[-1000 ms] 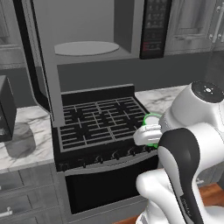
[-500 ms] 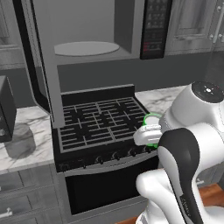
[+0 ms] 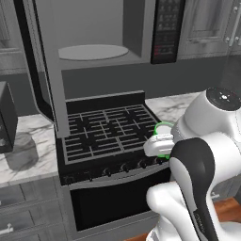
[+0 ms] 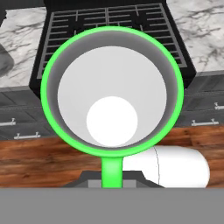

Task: Pick the mug from the counter and place it inside the microwave. Then close the microwave.

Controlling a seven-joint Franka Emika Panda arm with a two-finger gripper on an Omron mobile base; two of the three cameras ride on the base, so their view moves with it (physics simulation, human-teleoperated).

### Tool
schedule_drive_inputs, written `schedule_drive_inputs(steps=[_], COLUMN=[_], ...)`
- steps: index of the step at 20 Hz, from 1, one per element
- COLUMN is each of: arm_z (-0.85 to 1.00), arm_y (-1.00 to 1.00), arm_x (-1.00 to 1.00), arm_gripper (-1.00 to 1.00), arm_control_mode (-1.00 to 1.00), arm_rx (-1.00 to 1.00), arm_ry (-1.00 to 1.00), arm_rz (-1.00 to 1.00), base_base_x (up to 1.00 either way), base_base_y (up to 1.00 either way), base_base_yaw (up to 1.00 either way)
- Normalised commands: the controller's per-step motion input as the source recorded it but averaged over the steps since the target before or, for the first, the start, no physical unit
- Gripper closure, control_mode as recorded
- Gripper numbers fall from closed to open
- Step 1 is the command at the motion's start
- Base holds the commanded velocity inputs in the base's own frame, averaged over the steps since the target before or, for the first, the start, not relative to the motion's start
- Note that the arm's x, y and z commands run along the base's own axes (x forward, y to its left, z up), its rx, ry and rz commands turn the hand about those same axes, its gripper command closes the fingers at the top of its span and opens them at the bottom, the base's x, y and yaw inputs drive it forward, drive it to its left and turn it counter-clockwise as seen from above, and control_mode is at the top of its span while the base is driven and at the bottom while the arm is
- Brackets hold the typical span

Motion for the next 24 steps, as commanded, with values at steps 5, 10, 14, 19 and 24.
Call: schedule_drive_inputs(steps=[5, 10, 14, 19, 24], arm_z=[0.0, 0.0, 0.0, -0.04, 0.04], arm_y=[0.0, 0.0, 0.0, -0.01, 0.0], arm_x=[0.0, 0.0, 0.0, -0.02, -0.08], arm_gripper=[1.0, 1.0, 1.0, 1.0, 1.0], arm_control_mode=[-1.0, -1.0, -1.0, -1.0, -1.0], arm_rx=[0.0, 0.0, 0.0, 0.0, 0.06], arm_ry=[0.0, 0.0, 0.0, 0.0, 0.0], arm_rz=[0.0, 0.0, 0.0, 0.09, 0.26], base_base_x=[0.0, 0.0, 0.0, 0.0, 0.0], base_base_y=[0.0, 0.0, 0.0, 0.0, 0.0], base_base_yaw=[0.0, 0.0, 0.0, 0.0, 0.0])
